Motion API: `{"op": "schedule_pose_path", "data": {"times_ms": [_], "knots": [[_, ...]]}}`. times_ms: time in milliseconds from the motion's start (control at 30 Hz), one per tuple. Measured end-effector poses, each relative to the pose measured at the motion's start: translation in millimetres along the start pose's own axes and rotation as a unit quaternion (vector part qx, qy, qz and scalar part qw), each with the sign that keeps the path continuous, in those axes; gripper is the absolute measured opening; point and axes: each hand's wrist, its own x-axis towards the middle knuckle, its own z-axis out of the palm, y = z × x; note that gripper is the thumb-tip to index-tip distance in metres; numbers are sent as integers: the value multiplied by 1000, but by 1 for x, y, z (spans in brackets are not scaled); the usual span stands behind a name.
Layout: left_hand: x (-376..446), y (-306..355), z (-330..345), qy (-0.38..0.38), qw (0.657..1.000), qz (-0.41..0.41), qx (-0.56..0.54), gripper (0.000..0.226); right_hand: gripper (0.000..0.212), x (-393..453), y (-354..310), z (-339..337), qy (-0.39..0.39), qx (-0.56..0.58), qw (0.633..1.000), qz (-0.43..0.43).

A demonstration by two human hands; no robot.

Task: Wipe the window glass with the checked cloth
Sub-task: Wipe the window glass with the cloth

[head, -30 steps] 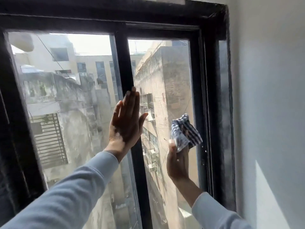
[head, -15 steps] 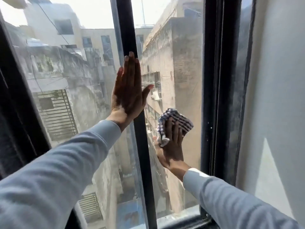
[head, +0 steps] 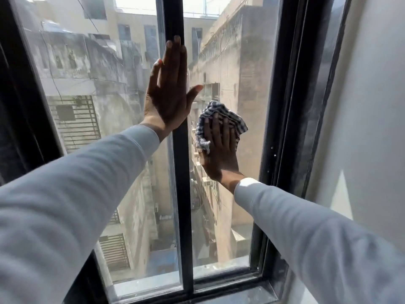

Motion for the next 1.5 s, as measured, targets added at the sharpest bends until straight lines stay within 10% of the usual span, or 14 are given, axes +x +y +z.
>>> {"op": "schedule_pose_path", "data": {"times_ms": [100, 233, 433, 633, 833, 1033, 1100, 1300, 1400, 1500], "knots": [[1, -9, 22, 85, 996, 17, -3, 89, 78, 20, 26, 9, 24, 50, 998, -20], [7, -9, 27, 124, 992, 20, 5, 91, 87, -8, 19, 19, -39, 173, 956, 236], [8, -12, 33, 120, 992, 25, 30, 88, 74, 36, 12, 18, 47, 54, 992, -100], [10, -15, 41, 160, 986, 35, 39, 91, 83, 2, 27, 22, 77, 156, 948, 267], [11, -16, 48, 180, 982, 41, 45, 87, 76, 13, 17, 19, -1, 47, 991, -124], [12, -19, 49, 173, 983, 48, 44, 87, 80, 91, 43, -10, 143, 160, 953, 213], [13, -19, 49, 169, 984, 48, 36, 87, 87, 32, 20, 2, 74, 190, 933, 296], [12, -17, 49, 156, 986, 43, 44, 85, 73, 45, 7, 6, 52, 72, 996, -10], [11, -18, 46, 150, 987, 48, 26, 85, 73, 87, 28, -22, 60, 132, 972, 185], [8, -15, 39, 116, 992, 42, -10, 86, 80, 55, 7, -23, -75, 291, 868, 395]]}}
